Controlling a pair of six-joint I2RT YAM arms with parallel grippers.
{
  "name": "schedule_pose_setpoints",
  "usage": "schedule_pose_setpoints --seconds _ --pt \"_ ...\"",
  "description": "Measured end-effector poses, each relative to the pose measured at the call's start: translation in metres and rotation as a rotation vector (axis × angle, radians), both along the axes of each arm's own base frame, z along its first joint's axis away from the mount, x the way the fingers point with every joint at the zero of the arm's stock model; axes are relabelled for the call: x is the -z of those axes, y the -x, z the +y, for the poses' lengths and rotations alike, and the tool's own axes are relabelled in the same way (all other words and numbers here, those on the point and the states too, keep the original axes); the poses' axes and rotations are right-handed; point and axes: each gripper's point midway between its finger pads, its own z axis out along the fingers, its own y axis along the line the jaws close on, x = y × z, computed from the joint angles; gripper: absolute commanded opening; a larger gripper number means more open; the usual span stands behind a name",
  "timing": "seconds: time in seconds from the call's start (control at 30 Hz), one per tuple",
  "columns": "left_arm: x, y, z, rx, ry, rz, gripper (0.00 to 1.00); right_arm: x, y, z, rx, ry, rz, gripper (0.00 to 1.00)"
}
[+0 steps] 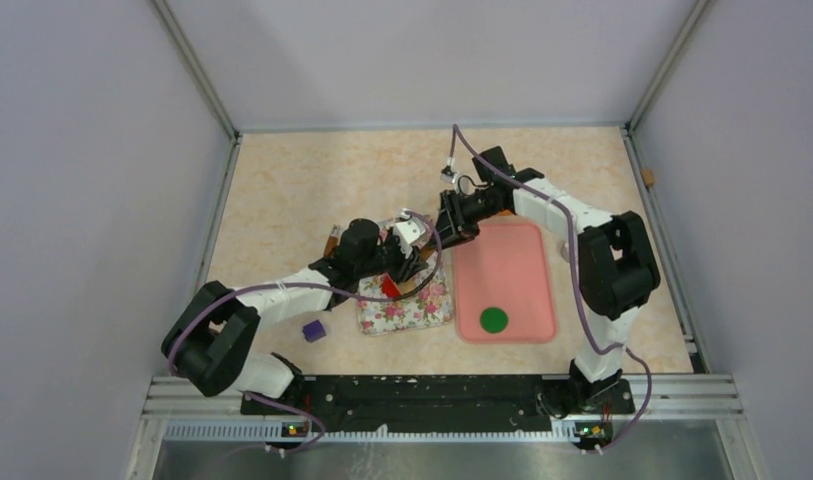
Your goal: Roll out the dumpling wrappers from the dough
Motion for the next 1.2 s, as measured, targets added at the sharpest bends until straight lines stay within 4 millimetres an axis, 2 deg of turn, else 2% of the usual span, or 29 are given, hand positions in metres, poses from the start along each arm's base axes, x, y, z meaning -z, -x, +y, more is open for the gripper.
schedule_pose_setpoints --seconds 0.03,0.07,0.53,0.77,1.2 --pt "0.001 0.000 0.000 -0.006 -0.005 0.000 0.04 0.001 0.000 0.001 0.000 0.007 -0.004 0.00" --pt "0.002 -0.001 0.000 -0.012 -0.010 -0.001 0.00 0.002 0.001 0.001 0.000 0.012 -0.007 0.00" --pt "0.023 -0.004 0.013 -0.132 -0.051 0.020 0.00 0.020 -0.002 0.012 -0.028 0.073 -0.093 0.00" --pt "0.026 -0.005 0.018 -0.198 -0.023 0.044 0.00 0.026 -0.006 0.018 -0.050 0.076 -0.140 0.00" --pt "0.031 0.005 0.031 -0.247 -0.001 0.067 0.00 0.034 0.002 0.030 -0.069 0.060 -0.162 0.00"
